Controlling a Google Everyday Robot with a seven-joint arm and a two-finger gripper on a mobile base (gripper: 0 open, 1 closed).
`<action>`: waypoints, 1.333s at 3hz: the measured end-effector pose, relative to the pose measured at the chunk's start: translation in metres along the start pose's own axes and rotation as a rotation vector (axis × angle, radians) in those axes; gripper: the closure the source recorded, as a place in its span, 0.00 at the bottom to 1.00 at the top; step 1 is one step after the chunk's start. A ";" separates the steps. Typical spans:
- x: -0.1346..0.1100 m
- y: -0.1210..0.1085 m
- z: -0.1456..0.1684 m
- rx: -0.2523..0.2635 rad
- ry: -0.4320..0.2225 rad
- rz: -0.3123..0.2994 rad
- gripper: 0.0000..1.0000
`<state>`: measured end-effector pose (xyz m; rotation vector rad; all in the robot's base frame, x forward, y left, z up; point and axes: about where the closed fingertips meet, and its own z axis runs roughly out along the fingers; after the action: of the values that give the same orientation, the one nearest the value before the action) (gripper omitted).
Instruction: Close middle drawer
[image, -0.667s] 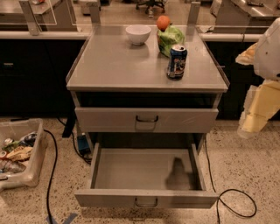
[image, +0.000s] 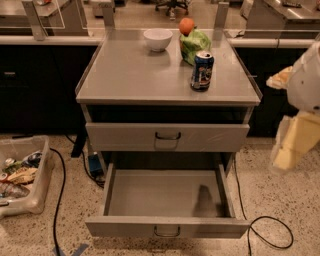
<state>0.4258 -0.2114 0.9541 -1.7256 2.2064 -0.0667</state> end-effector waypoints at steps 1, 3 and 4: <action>0.008 0.033 0.041 -0.047 -0.029 0.006 0.00; 0.044 0.095 0.180 -0.186 0.002 0.124 0.00; 0.044 0.095 0.180 -0.186 0.001 0.125 0.00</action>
Offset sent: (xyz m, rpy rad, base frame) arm -0.0609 0.0239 -0.2404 0.0884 0.2403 -0.0509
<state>0.3807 -0.1979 0.7512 -1.6748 2.3809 0.1731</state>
